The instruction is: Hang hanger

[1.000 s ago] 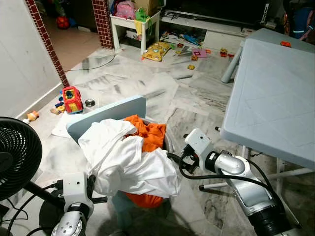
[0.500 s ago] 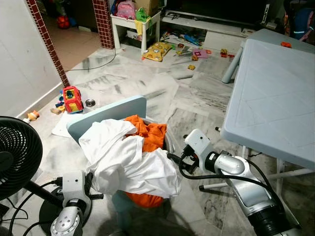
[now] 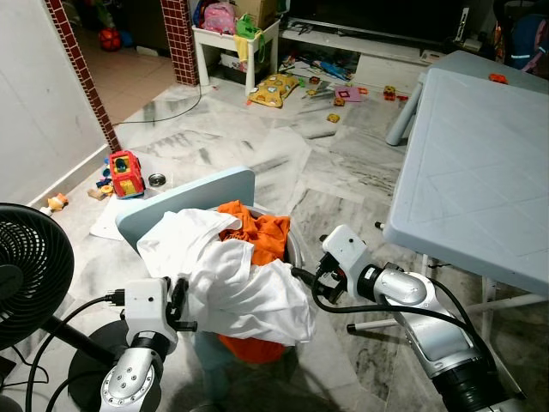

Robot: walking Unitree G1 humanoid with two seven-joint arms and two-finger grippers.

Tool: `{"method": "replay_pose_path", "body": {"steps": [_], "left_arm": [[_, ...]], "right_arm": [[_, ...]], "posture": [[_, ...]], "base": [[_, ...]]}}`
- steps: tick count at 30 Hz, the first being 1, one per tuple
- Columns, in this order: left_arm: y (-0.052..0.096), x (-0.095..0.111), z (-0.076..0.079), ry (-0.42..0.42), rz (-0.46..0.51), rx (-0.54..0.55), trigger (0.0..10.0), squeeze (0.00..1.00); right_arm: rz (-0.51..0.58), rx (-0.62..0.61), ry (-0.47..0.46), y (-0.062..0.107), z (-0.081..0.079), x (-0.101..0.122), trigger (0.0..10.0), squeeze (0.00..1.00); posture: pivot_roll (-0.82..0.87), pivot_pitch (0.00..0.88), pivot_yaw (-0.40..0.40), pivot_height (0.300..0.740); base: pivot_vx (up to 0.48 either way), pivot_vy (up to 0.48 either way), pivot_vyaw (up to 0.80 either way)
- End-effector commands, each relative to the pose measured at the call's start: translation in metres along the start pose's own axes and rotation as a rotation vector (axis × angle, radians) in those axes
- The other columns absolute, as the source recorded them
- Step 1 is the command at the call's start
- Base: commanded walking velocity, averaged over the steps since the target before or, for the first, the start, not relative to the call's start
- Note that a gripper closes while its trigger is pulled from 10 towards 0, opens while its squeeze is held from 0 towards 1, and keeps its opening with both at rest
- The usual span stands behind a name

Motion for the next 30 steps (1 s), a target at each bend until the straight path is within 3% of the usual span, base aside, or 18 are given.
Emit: {"method": "replay_pose_path", "body": {"steps": [1, 9, 14, 15, 17, 18, 21, 28, 29, 30], "left_arm": [[0.002, 0.001, 0.002, -0.011, -0.014, -0.008, 10.0, 0.0], [0.017, -0.014, 0.009, 0.001, -0.088, -0.019, 10.0, 0.0], [0.021, -0.024, 0.002, -0.004, -0.117, -0.013, 10.0, 0.0], [0.021, -0.026, -0.001, -0.006, -0.115, -0.006, 10.0, 0.34], [0.021, -0.027, -0.003, -0.007, -0.112, -0.002, 10.0, 0.34], [0.021, -0.029, -0.006, -0.006, -0.115, 0.002, 10.0, 1.0], [0.02, -0.046, -0.022, -0.021, -0.143, 0.029, 10.0, 1.0], [0.015, -0.066, -0.039, -0.034, -0.183, 0.049, 10.0, 0.96], [0.011, -0.072, -0.042, -0.035, -0.192, 0.049, 10.0, 0.73], [0.011, -0.072, -0.042, -0.035, -0.192, 0.049, 10.0, 0.73]], "right_arm": [[0.007, -0.003, 0.014, 0.0, 0.003, 0.004, 10.0, 0.0], [0.006, -0.004, 0.016, 0.0, 0.004, 0.003, 10.0, 0.0], [0.008, -0.004, 0.016, 0.0, 0.004, 0.004, 10.0, 0.0], [0.008, -0.004, 0.016, 0.0, 0.004, 0.004, 10.0, 0.0], [0.007, -0.004, 0.016, 0.0, 0.004, 0.004, 10.0, 0.0], [0.006, -0.004, 0.016, 0.0, 0.004, 0.003, 10.0, 0.0], [0.003, -0.002, 0.013, 0.0, 0.003, 0.002, 10.0, 0.0], [0.005, 0.0, 0.011, -0.001, 0.002, 0.002, 10.0, 0.0], [0.006, 0.0, 0.012, -0.001, 0.003, 0.003, 10.0, 0.0], [0.006, 0.0, 0.012, -0.001, 0.003, 0.003, 10.0, 0.0]], "posture": [[-0.01, 0.078, -0.038, 0.74], [-0.01, 0.075, -0.038, 0.74], [-0.01, 0.077, -0.039, 0.74], [-0.01, 0.077, -0.039, 0.74], [-0.01, 0.079, -0.039, 0.74], [0.0, 0.08, -0.038, 0.74], [0.0, 0.084, -0.038, 0.74], [0.0, 0.084, -0.04, 0.74], [0.0, 0.084, -0.04, 0.74], [0.0, 0.084, -0.04, 0.74]], "base": [[0.0, 0.0, 0.0], [0.0, 0.0, 0.0], [0.0, 0.0, 0.0], [0.0, 0.0, 0.0], [0.0, 0.0, 0.0], [0.0, 0.0, 0.0], [0.0, 0.0, 0.0], [0.0, 0.0, 0.0], [0.0, 0.0, 0.0], [0.0, 0.0, 0.0]]}}
Point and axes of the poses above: a point about 5 cm out from each wrist's last joint towards the gripper, its own y axis pointing back from the gripper into the wrist, its own x axis along the axis of the wrist's last joint, z = x × y, the point moved 4 cm from there along -y, pointing out of the wrist towards the gripper, and after that the axes turned 1 degree about -y, right-handed, at the moved point
